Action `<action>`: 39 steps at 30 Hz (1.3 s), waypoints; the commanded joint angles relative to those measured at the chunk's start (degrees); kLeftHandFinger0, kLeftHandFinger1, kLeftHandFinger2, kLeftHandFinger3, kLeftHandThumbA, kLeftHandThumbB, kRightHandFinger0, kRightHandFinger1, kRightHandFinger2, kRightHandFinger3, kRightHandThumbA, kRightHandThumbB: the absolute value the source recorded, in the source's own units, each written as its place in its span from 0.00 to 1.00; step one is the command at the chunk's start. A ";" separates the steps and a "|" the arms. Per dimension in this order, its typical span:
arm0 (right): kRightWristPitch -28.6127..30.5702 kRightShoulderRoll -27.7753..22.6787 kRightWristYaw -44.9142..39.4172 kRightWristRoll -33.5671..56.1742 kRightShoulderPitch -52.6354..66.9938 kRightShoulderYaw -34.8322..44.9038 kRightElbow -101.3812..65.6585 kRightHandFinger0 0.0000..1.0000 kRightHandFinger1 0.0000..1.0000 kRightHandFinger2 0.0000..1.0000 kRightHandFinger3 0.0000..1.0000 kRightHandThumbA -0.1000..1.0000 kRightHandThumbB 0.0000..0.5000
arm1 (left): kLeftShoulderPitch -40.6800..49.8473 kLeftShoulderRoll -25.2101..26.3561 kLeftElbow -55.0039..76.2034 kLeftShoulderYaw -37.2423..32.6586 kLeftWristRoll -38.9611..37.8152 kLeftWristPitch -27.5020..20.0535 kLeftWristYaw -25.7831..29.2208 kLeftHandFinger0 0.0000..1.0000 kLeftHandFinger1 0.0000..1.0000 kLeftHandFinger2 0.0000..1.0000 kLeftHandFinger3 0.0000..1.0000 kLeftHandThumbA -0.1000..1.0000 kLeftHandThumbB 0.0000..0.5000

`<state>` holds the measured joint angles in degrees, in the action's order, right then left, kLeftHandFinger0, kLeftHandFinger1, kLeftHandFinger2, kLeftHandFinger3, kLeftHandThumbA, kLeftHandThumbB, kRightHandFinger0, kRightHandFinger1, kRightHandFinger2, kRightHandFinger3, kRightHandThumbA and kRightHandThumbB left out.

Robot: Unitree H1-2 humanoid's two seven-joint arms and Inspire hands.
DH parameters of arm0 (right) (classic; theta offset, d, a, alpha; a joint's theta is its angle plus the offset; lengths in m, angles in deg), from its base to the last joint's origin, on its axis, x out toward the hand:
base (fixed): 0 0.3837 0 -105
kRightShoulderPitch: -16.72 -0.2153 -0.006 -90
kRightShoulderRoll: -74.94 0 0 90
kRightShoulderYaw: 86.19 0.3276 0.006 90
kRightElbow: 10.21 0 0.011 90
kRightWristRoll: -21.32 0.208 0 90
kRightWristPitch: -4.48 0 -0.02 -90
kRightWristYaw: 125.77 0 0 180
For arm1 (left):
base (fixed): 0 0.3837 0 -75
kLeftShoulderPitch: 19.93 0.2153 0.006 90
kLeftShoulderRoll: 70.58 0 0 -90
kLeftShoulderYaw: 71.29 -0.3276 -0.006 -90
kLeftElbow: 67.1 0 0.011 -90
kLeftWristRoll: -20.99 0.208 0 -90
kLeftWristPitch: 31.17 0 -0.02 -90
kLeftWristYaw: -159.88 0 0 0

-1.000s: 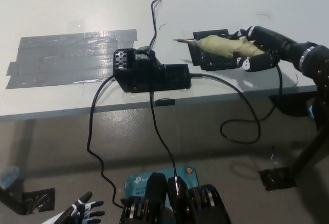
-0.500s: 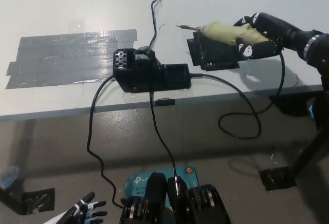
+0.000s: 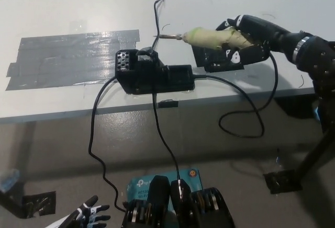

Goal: The robot uses its right hand to grab and lift the soldering gun kept on the middle of the table and puts it in its base

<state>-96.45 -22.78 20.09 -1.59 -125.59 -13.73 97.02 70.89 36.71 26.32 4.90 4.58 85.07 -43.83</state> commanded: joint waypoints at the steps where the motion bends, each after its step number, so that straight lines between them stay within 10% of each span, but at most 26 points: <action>1: 0.11 -0.92 -2.17 1.50 -2.50 -0.30 -2.48 0.02 0.42 0.61 0.35 0.00 0.00 | -0.67 2.42 1.15 0.37 -0.05 0.69 -0.60 1.00 1.00 1.00 1.00 1.00 0.80; 14: -1.15 -2.56 -3.10 -0.99 -2.69 -2.06 -2.15 0.08 0.50 0.70 0.45 0.00 0.00 | -1.80 2.88 1.05 -0.81 -0.80 0.69 -0.45 1.00 1.00 1.00 1.00 1.00 0.82; 34: 1.68 0.01 0.64 -4.39 -5.32 -4.63 2.22 0.00 0.20 0.44 0.14 0.00 0.04 | -2.46 2.91 1.31 -2.29 -1.34 0.69 -0.70 1.00 1.00 1.00 1.00 1.00 0.81; 39: 1.89 -0.11 1.83 -4.09 -5.94 -3.45 2.97 0.00 0.30 0.53 0.26 0.00 0.25 | -1.92 2.71 1.33 -2.18 -1.50 0.69 0.13 1.00 1.00 1.00 1.00 1.00 0.81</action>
<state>-96.23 -22.00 19.32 -4.71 -127.20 -18.35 100.81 69.12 37.69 26.36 2.80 3.80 85.07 -43.80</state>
